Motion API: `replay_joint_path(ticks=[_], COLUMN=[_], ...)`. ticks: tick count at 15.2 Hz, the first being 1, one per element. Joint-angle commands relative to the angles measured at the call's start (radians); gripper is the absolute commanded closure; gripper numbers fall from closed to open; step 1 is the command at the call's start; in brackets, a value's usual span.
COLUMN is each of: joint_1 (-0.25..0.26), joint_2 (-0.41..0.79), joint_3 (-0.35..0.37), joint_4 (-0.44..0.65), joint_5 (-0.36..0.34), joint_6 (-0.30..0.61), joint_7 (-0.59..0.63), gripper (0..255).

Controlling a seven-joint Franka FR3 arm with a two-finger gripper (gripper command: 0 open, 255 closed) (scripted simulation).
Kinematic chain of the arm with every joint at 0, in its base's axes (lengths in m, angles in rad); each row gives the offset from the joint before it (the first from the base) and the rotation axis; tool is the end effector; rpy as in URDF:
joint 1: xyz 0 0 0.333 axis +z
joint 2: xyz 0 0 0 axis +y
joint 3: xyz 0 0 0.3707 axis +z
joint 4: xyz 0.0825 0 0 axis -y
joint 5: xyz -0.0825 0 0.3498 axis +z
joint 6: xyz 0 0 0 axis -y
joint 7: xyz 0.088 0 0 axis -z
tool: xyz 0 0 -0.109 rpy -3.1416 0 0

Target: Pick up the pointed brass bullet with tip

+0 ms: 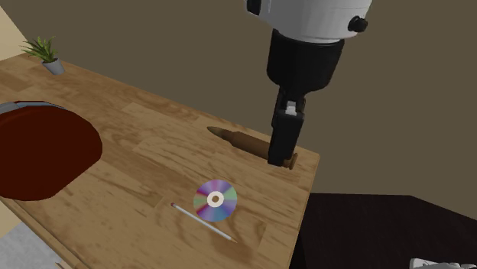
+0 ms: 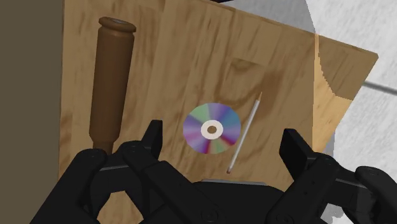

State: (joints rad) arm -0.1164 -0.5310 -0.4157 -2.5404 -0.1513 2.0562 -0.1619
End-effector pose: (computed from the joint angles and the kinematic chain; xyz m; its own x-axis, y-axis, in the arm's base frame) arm 0.2774 -0.1930 0.4985 0.9684 -0.2478 0.0296 -0.2454 -0.9671 -0.0672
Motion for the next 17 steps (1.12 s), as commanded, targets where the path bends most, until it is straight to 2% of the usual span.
replay_joint_path(ticks=[1,5,8,10,13,16,17], joint_1=[0.0,0.015,0.034,0.048,0.048,0.002,-0.013], joint_2=[0.063,0.204,0.326,0.417,0.569,0.724,0.748], joint_3=[-0.049,-0.149,-0.222,-0.266,-0.306,-0.296,-0.288], joint_4=[0.003,0.034,0.071,0.103,0.164,0.241,0.254], joint_5=[0.008,0.059,0.139,0.217,0.372,0.535,0.558], joint_6=[0.061,0.162,0.229,0.264,0.297,0.302,0.301], joint_7=[-0.045,-0.152,-0.256,-0.34,-0.487,-0.633,-0.653], gripper=[0,0,0,0,0,0,0])
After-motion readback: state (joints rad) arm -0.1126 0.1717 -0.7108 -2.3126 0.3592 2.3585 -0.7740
